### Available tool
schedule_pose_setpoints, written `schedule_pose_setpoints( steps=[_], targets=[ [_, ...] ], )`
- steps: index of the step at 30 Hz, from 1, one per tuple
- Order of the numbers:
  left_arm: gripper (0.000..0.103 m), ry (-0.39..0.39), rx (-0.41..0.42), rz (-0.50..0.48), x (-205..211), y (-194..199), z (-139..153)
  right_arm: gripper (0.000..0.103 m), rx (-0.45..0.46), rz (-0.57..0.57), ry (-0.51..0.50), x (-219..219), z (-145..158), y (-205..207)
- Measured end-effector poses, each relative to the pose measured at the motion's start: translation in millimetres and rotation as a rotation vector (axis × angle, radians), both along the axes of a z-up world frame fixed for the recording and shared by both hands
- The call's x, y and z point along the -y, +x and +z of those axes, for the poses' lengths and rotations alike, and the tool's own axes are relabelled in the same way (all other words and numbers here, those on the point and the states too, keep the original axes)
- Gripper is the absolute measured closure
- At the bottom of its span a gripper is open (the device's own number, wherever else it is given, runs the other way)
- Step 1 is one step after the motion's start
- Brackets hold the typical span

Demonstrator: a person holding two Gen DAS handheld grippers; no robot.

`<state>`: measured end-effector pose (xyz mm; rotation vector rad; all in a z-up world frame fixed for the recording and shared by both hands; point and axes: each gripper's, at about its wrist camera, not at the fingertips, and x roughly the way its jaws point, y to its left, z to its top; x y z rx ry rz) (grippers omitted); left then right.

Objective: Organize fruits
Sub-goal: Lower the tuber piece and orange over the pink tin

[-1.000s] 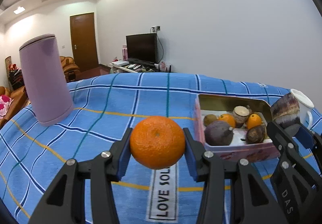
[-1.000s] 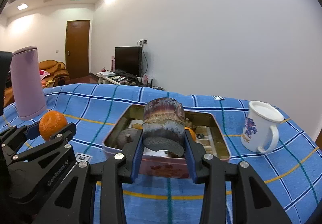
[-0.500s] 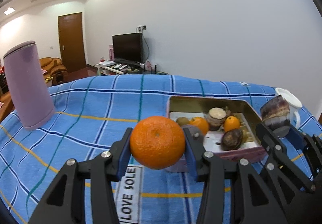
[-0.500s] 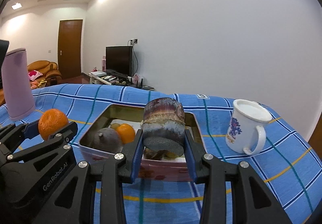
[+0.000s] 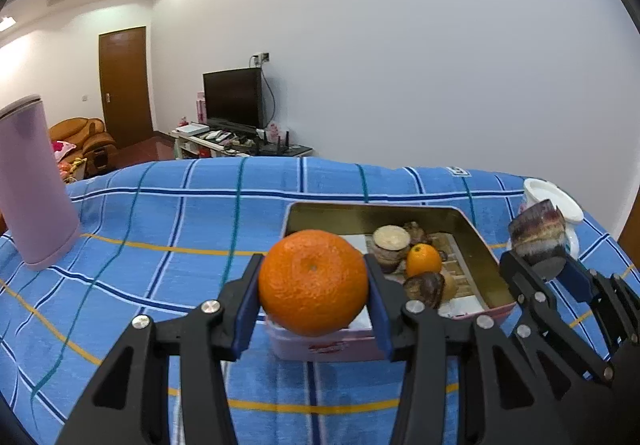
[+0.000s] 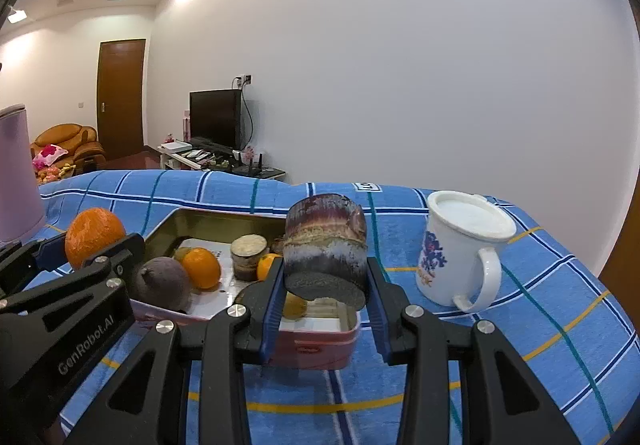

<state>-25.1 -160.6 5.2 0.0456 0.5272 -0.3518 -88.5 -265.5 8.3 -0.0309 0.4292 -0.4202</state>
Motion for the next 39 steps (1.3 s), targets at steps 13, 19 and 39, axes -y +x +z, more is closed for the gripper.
schedule_pose_setpoints(
  steps=[13,19,39],
  targets=[
    [0.054,-0.067,-0.012,-0.064,22.1,9.8,12.3,0.063,-0.025,-0.027,-0.027,18.3,2.0,12.7],
    [0.054,-0.115,-0.022,-0.066,21.6,29.0,19.1,0.063,-0.029,-0.035,-0.03,29.9,7.0,25.3],
    [0.054,-0.075,-0.121,-0.062,33.0,78.6,-13.1,0.063,-0.194,0.108,0.059,36.7,-20.2,109.2]
  ],
)
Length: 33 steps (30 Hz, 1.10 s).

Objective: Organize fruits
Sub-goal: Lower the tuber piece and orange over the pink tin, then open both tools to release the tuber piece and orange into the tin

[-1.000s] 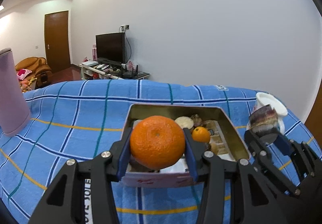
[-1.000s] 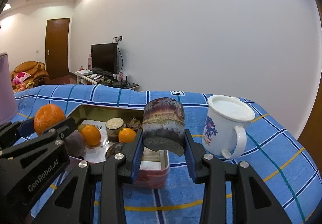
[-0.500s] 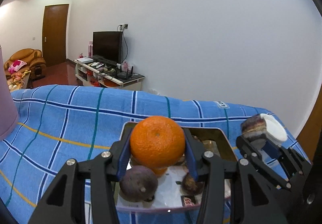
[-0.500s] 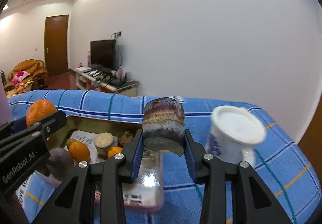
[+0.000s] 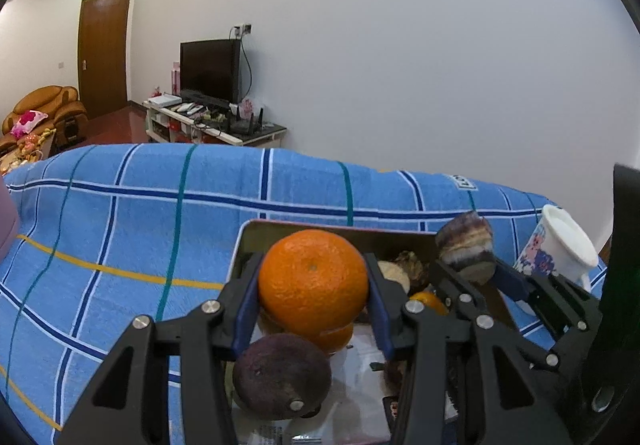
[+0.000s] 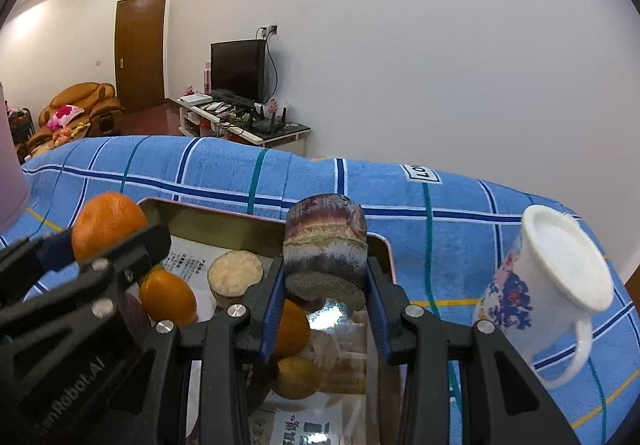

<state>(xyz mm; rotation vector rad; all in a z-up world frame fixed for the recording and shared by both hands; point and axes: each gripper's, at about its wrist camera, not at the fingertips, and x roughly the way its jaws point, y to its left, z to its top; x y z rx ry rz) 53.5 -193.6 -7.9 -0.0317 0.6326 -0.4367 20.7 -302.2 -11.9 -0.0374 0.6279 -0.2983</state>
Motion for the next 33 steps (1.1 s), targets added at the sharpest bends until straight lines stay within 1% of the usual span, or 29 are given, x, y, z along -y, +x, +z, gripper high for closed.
schedule_pose_setpoints(
  steps=[2,4,7,11,14,17,21,23,25,27,29,31,33],
  targets=[
    [0.054,0.001,-0.009,0.0,-0.2,2.4,-2.0,0.063,-0.023,0.03,0.005,-4.2,-3.0,6.8],
    [0.054,0.003,-0.036,0.008,-0.6,6.9,-5.8,0.063,-0.046,0.069,0.012,-8.6,-5.6,10.7],
    [0.054,-0.01,-0.059,0.01,-1.9,11.1,-8.5,0.063,-0.048,0.083,-0.01,-14.4,-6.2,10.2],
    [0.054,-0.005,-0.048,0.009,-2.1,9.0,-8.1,0.062,-0.047,0.113,-0.005,-17.7,-6.3,8.6],
    [0.054,-0.013,-0.062,0.011,-4.8,10.0,-9.3,0.062,-0.045,0.145,0.01,-19.1,-6.5,9.0],
    [0.054,0.0,-0.048,0.018,-4.0,6.8,-7.2,0.06,-0.044,0.154,0.008,-20.6,-6.2,7.1],
    [0.054,-0.008,-0.04,0.013,-7.6,1.5,-4.1,0.058,-0.022,0.185,0.029,-20.6,-2.8,0.0],
    [0.054,0.004,-0.025,0.014,-7.6,-2.5,-2.3,0.056,-0.009,0.187,0.036,-18.7,-0.6,-5.0],
    [0.054,0.011,-0.022,0.018,-8.4,-5.6,-1.8,0.052,0.004,0.18,0.042,-16.7,1.2,-13.0],
    [0.054,0.013,-0.026,0.02,-9.2,-6.7,-1.9,0.044,0.02,0.17,0.038,-15.4,3.5,-22.0],
    [0.053,0.017,-0.021,0.021,-10.1,-8.8,-0.9,0.042,0.033,0.151,0.02,-14.7,6.1,-29.2],
    [0.052,0.032,0.006,0.024,-10.1,-14.0,1.3,0.04,0.043,0.127,0.001,-14.3,8.6,-36.8],
    [0.052,0.055,0.062,0.037,-9.3,-20.2,5.6,0.039,0.063,0.086,-0.01,-13.2,11.4,-46.5]
  ],
)
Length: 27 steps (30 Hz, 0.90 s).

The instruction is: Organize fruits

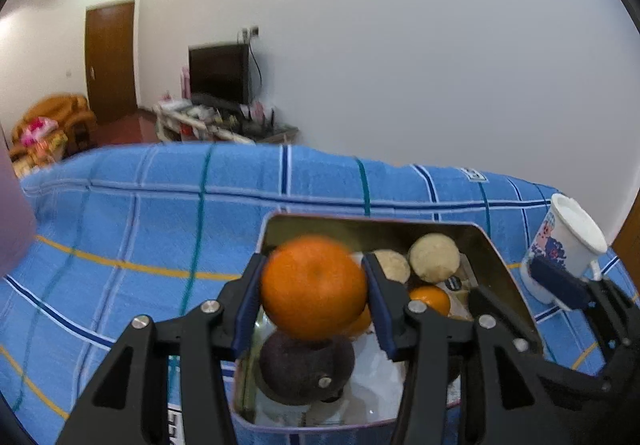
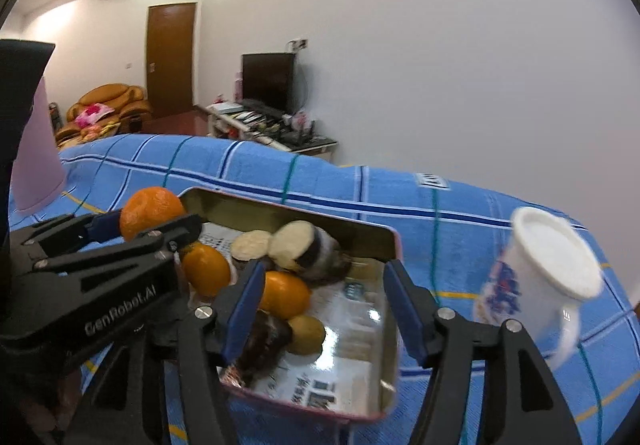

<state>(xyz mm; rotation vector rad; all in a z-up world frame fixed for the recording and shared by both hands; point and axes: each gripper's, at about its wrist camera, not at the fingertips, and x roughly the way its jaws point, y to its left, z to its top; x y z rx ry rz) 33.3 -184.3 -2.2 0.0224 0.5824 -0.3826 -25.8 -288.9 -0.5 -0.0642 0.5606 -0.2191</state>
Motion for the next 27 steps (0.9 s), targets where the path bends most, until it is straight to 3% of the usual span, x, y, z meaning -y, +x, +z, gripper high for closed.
schedule_pose_setpoints(
  steps=[2,5,10,12,15,19,27],
  targets=[
    [0.052,0.023,0.037,0.0,2.4,-3.5,3.1,0.039,0.019,-0.041,0.011,2.3,3.1,-7.1],
    [0.04,0.024,0.043,-0.013,2.6,-6.6,3.7,0.039,0.061,-0.142,0.038,10.9,9.1,-22.1],
    [0.0,0.017,0.101,0.036,-7.9,-18.8,8.7,0.024,0.216,-0.223,0.154,22.6,18.4,-53.3],
    [0.0,0.02,0.14,0.06,-14.5,-28.0,11.4,0.018,0.291,-0.242,0.187,24.8,21.2,-62.9],
    [0.0,0.012,0.131,0.068,-22.0,-31.0,11.7,0.017,0.351,-0.258,0.194,23.8,21.8,-66.8],
    [0.0,0.009,0.122,0.09,-31.5,-36.5,8.5,0.017,0.379,-0.243,0.171,17.2,21.1,-71.8],
    [0.0,0.064,0.207,0.092,-35.7,-62.5,9.3,0.017,0.424,-0.189,0.104,-6.1,27.9,-83.6]
  ],
)
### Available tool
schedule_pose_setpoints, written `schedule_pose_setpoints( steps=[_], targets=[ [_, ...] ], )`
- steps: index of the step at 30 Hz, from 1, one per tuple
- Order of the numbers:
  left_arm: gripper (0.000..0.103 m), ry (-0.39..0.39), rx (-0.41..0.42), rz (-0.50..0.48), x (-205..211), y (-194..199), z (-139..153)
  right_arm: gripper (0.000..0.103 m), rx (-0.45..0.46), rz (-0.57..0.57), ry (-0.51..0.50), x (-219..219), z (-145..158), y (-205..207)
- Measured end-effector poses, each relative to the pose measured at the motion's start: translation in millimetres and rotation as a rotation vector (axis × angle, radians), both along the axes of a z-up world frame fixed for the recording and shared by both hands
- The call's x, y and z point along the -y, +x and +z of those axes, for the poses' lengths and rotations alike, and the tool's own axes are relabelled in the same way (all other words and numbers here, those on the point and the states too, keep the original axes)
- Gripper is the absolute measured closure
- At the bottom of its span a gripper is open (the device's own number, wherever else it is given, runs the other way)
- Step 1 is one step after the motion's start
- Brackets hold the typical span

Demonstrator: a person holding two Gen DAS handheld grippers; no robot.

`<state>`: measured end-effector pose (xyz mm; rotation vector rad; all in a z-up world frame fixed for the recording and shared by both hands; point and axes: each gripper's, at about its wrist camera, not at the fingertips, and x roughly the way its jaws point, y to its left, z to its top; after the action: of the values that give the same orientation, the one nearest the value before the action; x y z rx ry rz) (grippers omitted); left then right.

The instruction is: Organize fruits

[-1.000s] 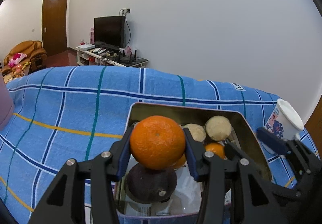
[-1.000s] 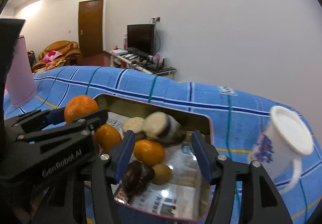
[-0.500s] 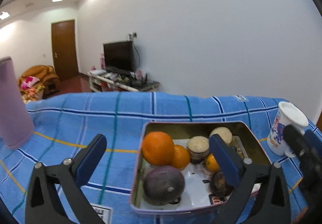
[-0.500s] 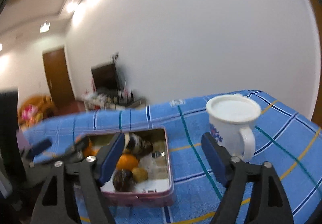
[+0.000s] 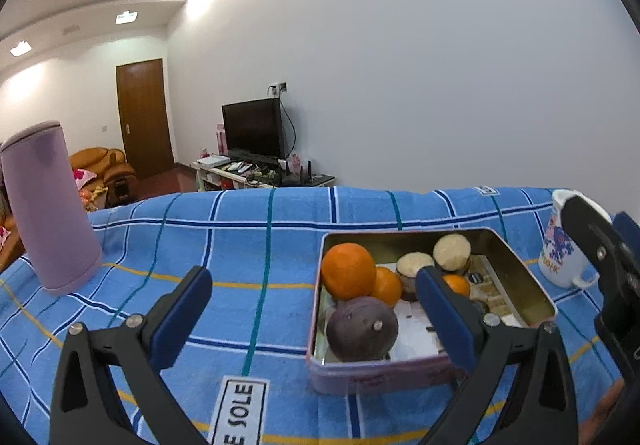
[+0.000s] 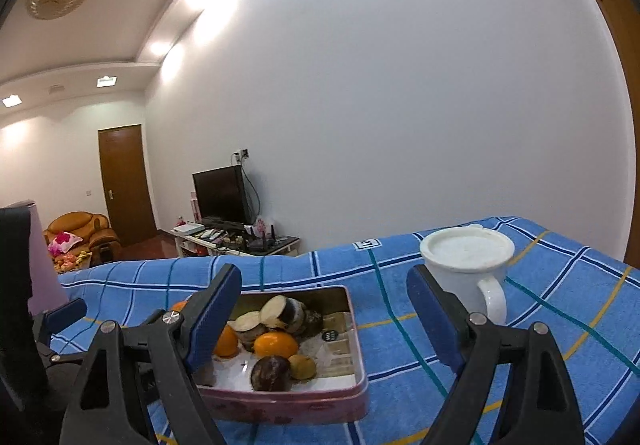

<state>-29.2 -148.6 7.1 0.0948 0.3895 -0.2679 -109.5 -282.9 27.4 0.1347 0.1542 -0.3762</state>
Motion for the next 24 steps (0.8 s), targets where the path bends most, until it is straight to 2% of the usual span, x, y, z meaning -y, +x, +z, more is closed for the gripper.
schedule_pose_setpoints(
  steps=[5,12,24],
  targets=[
    [0.0,0.018,0.025,-0.004,-3.5,-14.4,1.4,0.017,0.01,0.004,-0.025,-9.7,1.6,-11.3],
    [0.0,0.003,0.029,0.002,-14.0,-26.5,3.4,0.017,0.022,0.001,-0.041,-19.7,3.0,-25.6],
    [0.0,-0.003,0.044,-0.009,-19.5,-35.9,4.3,0.017,0.023,-0.018,-0.065,-26.8,3.9,-30.9]
  ],
)
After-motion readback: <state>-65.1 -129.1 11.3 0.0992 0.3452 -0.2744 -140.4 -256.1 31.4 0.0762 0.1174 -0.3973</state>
